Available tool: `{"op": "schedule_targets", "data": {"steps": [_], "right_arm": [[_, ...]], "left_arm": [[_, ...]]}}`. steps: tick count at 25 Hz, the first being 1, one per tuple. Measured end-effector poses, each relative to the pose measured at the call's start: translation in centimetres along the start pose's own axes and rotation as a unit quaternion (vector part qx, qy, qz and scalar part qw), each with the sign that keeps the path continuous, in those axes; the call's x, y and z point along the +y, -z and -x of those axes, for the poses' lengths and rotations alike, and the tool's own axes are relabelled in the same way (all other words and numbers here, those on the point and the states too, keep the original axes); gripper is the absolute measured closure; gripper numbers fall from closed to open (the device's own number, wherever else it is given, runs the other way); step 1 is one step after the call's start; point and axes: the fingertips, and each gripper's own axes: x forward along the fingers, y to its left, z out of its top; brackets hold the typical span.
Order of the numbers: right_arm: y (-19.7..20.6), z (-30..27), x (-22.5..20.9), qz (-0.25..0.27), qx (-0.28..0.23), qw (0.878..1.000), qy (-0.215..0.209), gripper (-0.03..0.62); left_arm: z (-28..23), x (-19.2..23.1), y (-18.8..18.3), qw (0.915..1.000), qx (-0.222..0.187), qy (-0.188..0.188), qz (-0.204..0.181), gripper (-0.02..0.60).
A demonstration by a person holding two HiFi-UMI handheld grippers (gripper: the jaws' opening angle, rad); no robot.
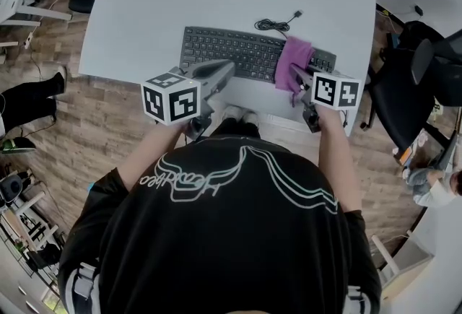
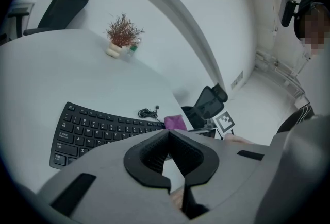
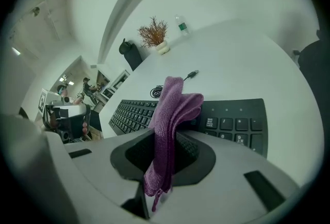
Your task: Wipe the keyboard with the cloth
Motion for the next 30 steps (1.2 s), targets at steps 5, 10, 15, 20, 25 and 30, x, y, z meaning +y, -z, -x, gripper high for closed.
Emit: {"op": "schedule_targets", "data": {"steps": [5,10,15,20,25,30], "right_arm": [[0.4,1.5,-1.6,-0.012,-0.009,1.0,0.019,0.54],[0.9,3.4,-3.8,-0.023,-0.014,0.999,0.046,0.54],[1.2,5.1,-5.9,-0.04,-0.018,0.997,0.064,0.54],[1.7,6.9,-7.9,-0.039,-0.013,0.994,0.096,0.54],[2.2,7.9,-9.4,-0.047,-0.014,0.993,0.112,0.539],[1.6,8.0,-8.9,-0.052,-0.027,0.993,0.106,0.54]], "left_arm": [[-0.2,-0.3,0.0,0.9999,0.006,0.006,-0.005,0.575],[-0.5,-0.7,0.2,0.9998,0.012,0.014,-0.009,0.575],[-0.7,-0.8,0.5,0.9996,0.018,0.016,-0.012,0.575],[-1.1,-1.4,1.0,0.9993,0.027,0.024,-0.014,0.575],[-1.2,-1.5,1.2,0.9991,0.029,0.025,-0.015,0.575],[-0.9,-1.1,1.2,0.9994,0.025,0.021,-0.011,0.575]]}}
